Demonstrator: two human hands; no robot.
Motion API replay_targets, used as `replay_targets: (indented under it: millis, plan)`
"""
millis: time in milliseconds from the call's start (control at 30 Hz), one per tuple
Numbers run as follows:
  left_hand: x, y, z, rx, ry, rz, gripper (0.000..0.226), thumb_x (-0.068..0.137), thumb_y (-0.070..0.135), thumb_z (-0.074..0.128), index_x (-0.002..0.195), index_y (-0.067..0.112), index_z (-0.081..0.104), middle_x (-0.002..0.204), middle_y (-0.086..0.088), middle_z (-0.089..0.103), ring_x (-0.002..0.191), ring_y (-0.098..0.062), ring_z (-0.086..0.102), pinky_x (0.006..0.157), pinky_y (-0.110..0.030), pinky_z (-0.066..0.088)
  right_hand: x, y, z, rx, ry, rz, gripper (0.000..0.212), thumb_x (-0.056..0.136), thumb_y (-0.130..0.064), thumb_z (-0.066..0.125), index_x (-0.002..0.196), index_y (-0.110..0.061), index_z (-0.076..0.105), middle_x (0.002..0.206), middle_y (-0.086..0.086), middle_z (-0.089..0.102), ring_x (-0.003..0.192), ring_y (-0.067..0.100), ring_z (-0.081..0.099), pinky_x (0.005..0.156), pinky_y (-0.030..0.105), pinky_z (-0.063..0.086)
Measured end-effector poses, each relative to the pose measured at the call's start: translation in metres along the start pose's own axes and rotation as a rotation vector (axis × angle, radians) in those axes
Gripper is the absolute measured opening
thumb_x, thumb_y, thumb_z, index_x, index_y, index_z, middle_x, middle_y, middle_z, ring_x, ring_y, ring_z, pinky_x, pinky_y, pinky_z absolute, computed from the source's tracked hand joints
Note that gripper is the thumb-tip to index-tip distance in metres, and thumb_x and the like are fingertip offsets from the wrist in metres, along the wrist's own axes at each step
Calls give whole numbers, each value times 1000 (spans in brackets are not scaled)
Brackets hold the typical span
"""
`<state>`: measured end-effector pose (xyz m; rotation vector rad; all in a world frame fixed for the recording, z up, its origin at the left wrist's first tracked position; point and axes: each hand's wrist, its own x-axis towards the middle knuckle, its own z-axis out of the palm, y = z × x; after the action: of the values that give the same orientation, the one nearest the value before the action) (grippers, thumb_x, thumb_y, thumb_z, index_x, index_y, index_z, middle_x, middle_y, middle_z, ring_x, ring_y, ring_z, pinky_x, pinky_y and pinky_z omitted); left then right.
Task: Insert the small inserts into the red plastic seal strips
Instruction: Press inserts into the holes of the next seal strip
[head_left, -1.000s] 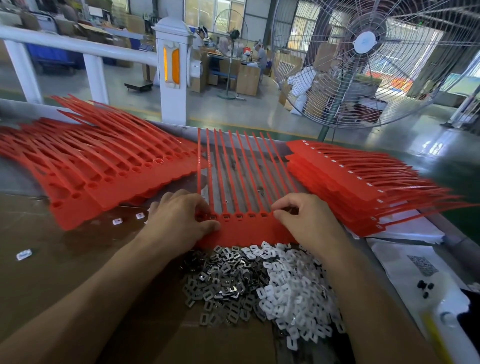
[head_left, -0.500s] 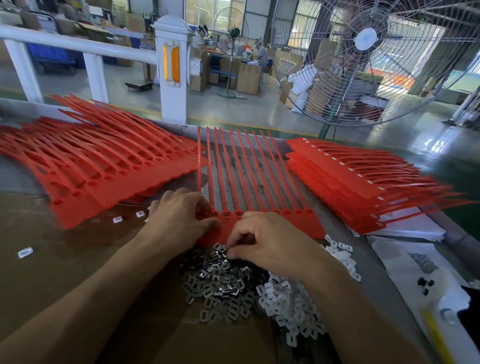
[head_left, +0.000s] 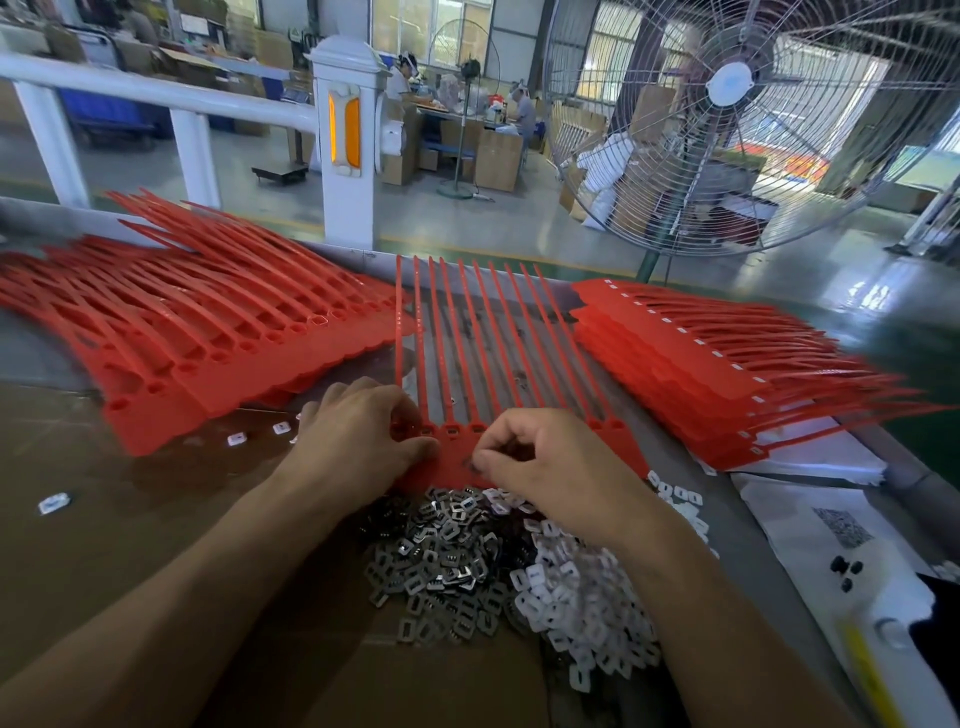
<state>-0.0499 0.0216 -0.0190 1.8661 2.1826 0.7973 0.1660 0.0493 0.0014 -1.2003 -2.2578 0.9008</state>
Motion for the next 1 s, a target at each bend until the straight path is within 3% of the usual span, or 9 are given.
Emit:
replay_targets:
  millis: [133, 233, 367, 500, 600, 700, 800, 900, 1000]
  plan:
    - [-1, -1, 0, -11, -2, 1, 30, 82, 59, 72, 105, 41, 66, 119, 12, 55, 120, -16, 43, 102, -41, 28, -1, 6, -11, 109, 49, 72, 9, 94, -36, 73, 87, -31, 73, 82, -8, 75, 60, -3, 58, 60, 19, 45]
    - [0, -2, 1, -10, -2, 4, 30, 82, 60, 72, 105, 41, 66, 119, 12, 55, 120, -16, 43, 102, -41, 28, -4, 5, -18, 99, -5, 49, 8, 94, -34, 73, 87, -30, 74, 83, -10, 75, 67, -3, 62, 63, 13, 47]
    - [0, -2, 1, -6, 6, 7, 30, 81, 60, 72, 105, 41, 67, 116, 12, 55, 118, -16, 44, 100, -40, 29, -4, 1, -19, 37, -82, 18, 8, 98, -35, 70, 91, -32, 74, 90, -16, 74, 83, -2, 67, 75, 18, 47]
    - [0, -3, 1, -10, 10, 11, 30, 81, 60, 72, 104, 42, 67, 115, 13, 55, 118, -15, 44, 99, -39, 28, -6, 0, -19, 27, -135, 36, 9, 100, -31, 67, 93, -32, 73, 86, -22, 72, 79, -5, 66, 70, 15, 46]
    - [1, -3, 1, -3, 7, 9, 32, 81, 60, 72, 106, 41, 67, 118, 12, 56, 119, -16, 43, 101, -40, 28, -7, -1, -22, 18, -104, 30, 8, 98, -31, 70, 92, -31, 74, 90, -15, 74, 82, 3, 68, 71, 16, 51]
    - [1, -3, 1, -3, 2, 8, 33, 81, 60, 72, 107, 40, 67, 119, 12, 56, 119, -16, 44, 101, -41, 29, -6, -1, -23, 38, 2, 43, 8, 96, -33, 71, 89, -31, 74, 87, -11, 75, 73, 3, 67, 66, 19, 52]
    - [0, -3, 1, -11, 2, 13, 32, 82, 60, 72, 106, 40, 67, 118, 12, 56, 119, -16, 43, 100, -41, 28, -3, 9, -31, 81, 233, 149, 11, 96, -36, 69, 89, -31, 75, 79, -18, 74, 60, -7, 59, 63, 23, 45]
    - [0, -2, 1, -14, 6, 16, 30, 82, 59, 72, 104, 41, 67, 117, 13, 56, 119, -16, 43, 99, -40, 28, 2, 27, -43, 75, 439, 320, 18, 99, -33, 64, 85, -27, 75, 79, -4, 76, 58, 3, 58, 57, 27, 43]
    - [1, -1, 1, -9, 3, 6, 30, 82, 59, 73, 105, 40, 67, 117, 13, 56, 119, -16, 44, 99, -40, 28, 6, 42, -46, 82, 489, 426, 22, 98, -31, 65, 81, -24, 75, 73, -4, 76, 50, 3, 54, 55, 26, 40]
